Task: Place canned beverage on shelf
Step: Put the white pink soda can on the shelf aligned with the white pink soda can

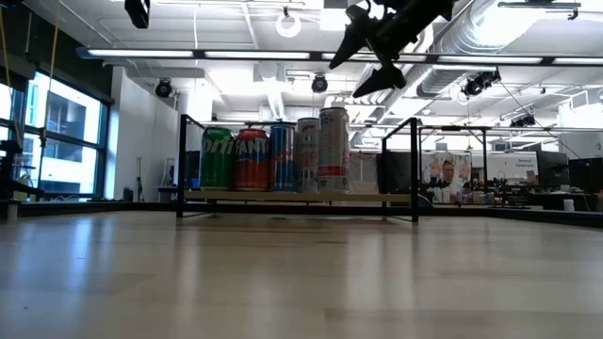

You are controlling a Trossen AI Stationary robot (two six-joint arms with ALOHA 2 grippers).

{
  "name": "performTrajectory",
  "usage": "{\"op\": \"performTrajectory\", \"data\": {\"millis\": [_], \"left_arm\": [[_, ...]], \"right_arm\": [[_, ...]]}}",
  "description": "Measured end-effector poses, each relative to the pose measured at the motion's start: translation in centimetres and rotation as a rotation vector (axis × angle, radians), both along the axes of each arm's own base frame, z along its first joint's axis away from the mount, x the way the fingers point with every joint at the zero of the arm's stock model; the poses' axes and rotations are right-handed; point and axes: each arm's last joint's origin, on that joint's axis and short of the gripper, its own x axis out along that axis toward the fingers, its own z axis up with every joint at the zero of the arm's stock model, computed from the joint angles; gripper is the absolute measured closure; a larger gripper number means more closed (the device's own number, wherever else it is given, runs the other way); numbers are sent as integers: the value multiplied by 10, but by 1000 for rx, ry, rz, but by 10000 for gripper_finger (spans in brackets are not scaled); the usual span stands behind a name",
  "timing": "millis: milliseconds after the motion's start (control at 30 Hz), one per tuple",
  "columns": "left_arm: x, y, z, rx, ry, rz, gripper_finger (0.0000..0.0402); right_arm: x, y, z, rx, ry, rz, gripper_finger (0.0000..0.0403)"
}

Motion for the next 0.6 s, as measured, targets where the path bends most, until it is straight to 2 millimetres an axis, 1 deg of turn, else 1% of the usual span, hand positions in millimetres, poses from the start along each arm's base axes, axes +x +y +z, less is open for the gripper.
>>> {"op": "performTrajectory", "data": {"millis": [133,200,300,433,600], "left_arm": [[0,0,0,0,0,0,401],[0,0,0,0,0,0,401],[0,0,0,-2,0,0,401],[0,0,0,-2,0,0,401],[0,0,0,-1,1,0,401]], "right_arm": [[12,-1,-6,-17,17,25,9],[22,-2,-5,-55,46,54,9],[34,-7,-4,-74,126,88,9],[47,-17,-3,-64,250,81,9],[61,-26,-8,-24,383,107,9]]}}
